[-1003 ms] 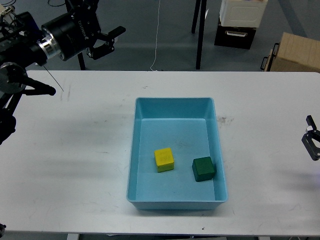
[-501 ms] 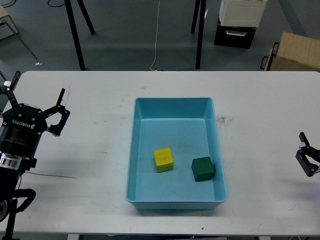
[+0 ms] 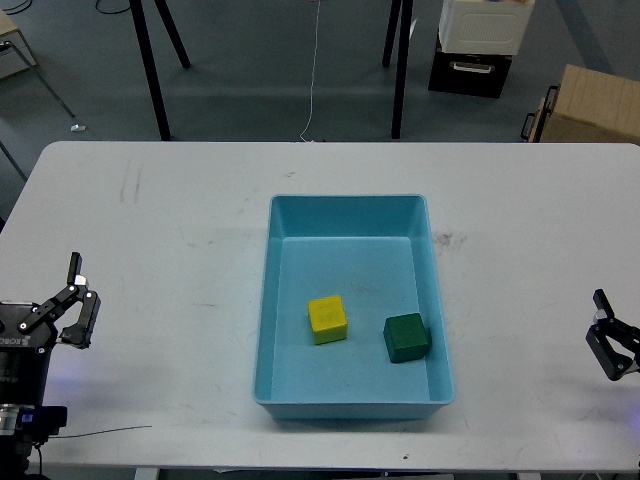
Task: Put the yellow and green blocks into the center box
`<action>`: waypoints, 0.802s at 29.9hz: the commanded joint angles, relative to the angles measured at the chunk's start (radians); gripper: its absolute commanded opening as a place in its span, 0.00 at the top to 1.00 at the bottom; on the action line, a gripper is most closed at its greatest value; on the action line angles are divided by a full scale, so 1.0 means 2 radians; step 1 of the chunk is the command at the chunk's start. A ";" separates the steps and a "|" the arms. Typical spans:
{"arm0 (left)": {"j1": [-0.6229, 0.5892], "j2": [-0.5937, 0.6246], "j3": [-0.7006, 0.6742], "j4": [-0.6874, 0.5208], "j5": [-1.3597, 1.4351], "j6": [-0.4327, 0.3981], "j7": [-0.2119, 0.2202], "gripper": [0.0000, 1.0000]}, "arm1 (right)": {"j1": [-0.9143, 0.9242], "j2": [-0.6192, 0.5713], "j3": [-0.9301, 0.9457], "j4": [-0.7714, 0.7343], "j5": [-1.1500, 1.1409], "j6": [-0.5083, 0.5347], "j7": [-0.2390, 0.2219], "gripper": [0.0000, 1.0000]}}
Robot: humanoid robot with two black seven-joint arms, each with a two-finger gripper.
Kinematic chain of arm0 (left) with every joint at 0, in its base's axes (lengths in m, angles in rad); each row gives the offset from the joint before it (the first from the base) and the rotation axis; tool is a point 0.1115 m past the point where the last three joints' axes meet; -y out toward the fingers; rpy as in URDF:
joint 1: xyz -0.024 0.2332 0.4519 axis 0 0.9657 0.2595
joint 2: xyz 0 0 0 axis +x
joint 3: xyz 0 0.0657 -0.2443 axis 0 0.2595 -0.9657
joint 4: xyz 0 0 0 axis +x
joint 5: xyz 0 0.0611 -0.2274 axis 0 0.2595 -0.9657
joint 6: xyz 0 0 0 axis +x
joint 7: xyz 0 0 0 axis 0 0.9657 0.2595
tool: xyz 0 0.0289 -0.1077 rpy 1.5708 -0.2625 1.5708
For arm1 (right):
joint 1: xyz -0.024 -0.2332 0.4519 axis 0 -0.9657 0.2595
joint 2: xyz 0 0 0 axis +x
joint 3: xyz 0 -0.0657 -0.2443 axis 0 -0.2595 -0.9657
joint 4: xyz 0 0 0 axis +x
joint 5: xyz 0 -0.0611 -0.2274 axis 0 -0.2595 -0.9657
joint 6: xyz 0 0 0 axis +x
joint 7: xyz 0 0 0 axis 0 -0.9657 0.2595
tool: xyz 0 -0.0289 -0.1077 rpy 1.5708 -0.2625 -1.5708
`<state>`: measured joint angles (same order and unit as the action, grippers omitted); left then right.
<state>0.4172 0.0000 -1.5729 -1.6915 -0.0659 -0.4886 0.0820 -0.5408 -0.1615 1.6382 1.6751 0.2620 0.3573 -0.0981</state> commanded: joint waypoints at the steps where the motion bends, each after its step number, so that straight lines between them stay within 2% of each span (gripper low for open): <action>1: 0.000 0.000 0.025 0.003 0.000 0.000 0.001 0.00 | -0.004 0.003 0.008 0.002 -0.003 0.001 0.000 0.00; 7: -0.001 0.000 0.068 0.002 0.000 0.000 0.001 0.00 | -0.002 0.003 0.016 0.002 -0.004 0.002 0.001 0.00; 14: -0.001 0.000 0.069 0.001 0.001 0.000 0.001 0.00 | -0.002 0.006 0.026 0.002 -0.003 0.002 0.013 0.00; 24: 0.000 0.000 0.067 0.000 0.001 0.000 0.001 0.00 | 0.003 0.004 0.019 -0.001 -0.004 0.002 0.013 0.00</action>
<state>0.4181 0.0000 -1.4372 -1.6909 -0.0644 -0.4887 0.0843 -0.5391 -0.1489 1.6860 1.6745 0.2561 0.3613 -0.0721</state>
